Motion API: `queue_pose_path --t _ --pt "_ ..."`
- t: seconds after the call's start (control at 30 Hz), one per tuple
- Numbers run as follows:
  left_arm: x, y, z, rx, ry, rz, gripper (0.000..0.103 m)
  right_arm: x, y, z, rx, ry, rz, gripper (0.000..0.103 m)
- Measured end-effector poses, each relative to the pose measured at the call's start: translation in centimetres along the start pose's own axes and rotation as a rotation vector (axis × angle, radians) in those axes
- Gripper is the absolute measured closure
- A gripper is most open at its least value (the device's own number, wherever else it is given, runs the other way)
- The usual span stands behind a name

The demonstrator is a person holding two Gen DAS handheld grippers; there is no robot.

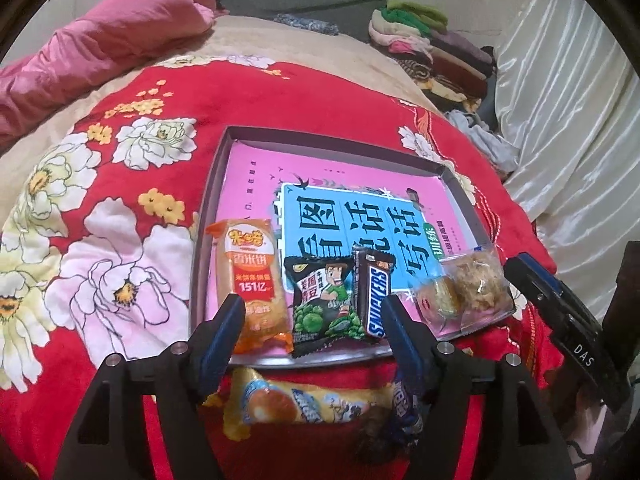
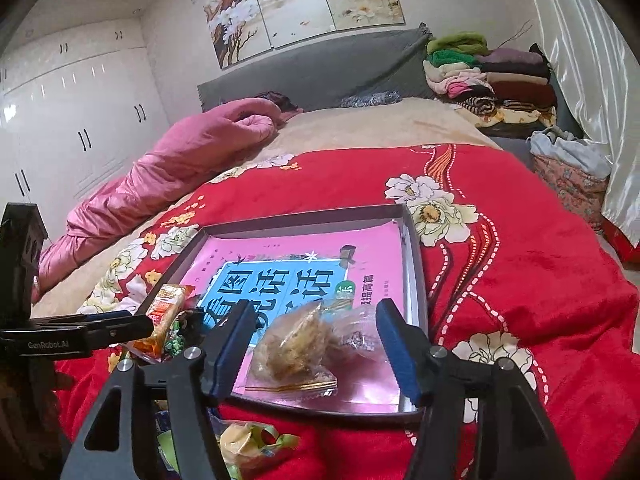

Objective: Organize snacks
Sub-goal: 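Open both tools to drop the pea bag and pastry bag into the tray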

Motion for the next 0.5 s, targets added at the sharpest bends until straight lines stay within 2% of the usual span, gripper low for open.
queue_pose_path --t 0.5 --pt "-1.6 -1.4 -1.6 0.019 -0.005 0.000 0.028 -1.0 -1.1 -2.1 0.060 0.011 0.018 0.031"
Point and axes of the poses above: each gripper's, at about its wrist camera, not at the fingertips, and z roughly the way its jaws point, y to its right, x to its top, the point moved 4 cm from there along z, roughly the way its jaws point, and after that the axes turned 5 degrees about -y, right-handed, at the moved point
